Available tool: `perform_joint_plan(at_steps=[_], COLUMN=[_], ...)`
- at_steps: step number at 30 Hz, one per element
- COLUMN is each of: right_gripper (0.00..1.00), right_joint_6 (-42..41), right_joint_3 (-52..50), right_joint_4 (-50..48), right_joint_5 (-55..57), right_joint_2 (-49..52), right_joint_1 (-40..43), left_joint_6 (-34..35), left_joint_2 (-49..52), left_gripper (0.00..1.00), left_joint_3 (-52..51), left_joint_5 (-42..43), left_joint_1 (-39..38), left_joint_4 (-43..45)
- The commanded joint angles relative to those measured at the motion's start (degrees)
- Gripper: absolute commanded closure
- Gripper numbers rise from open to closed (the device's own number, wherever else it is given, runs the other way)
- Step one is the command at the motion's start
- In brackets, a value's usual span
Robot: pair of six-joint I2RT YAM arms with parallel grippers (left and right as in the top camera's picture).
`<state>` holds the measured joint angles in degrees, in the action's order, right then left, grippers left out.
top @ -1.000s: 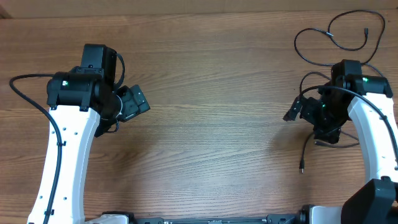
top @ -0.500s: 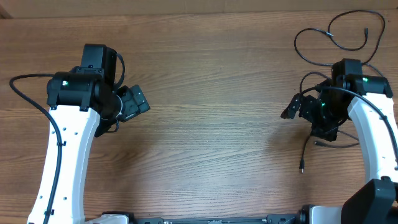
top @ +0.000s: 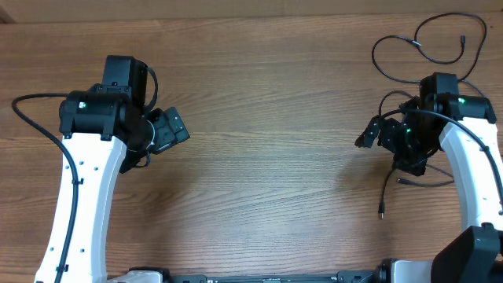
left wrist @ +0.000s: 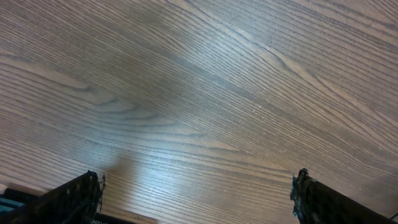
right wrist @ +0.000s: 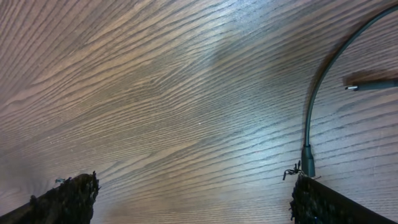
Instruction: Untangle cables
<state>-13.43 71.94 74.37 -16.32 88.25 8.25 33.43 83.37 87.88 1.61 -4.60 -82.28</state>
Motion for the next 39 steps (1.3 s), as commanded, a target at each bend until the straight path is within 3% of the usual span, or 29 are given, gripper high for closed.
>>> perform_joint_plan(at_steps=[1,15,18,25,39], right_gripper=[0.0,0.0,0.0,0.0,0.0], right_joint_6=[0.5,0.2,-0.3,-12.2,-15.1], right_joint_3=[1.2,1.2,1.2,1.2,1.1], right_joint_4=[-0.6,-0.8,-0.9,-2.4,-7.7], right_joint_5=[-0.5,-2.2,-0.4,14.3,18.6], right_joint_2=[-0.8,-0.8,-0.8,-0.7,-0.5], right_joint_1=[0.1,0.1,0.1,0.1,0.2], left_joint_6=[-0.7,-0.7,-0.7,-0.7,-0.7], left_joint_2=[-0.5,-0.5,-0.5,-0.5,-0.5], left_gripper=[0.0,0.0,0.0,0.0,0.0], left_joint_3=[1.2,1.2,1.2,1.2,1.2], left_joint_5=[-0.5,-0.5,-0.5,-0.5,-0.5], left_joint_1=[0.1,0.1,0.1,0.1,0.1], left_joint_4=[0.0,0.0,0.0,0.0,0.0])
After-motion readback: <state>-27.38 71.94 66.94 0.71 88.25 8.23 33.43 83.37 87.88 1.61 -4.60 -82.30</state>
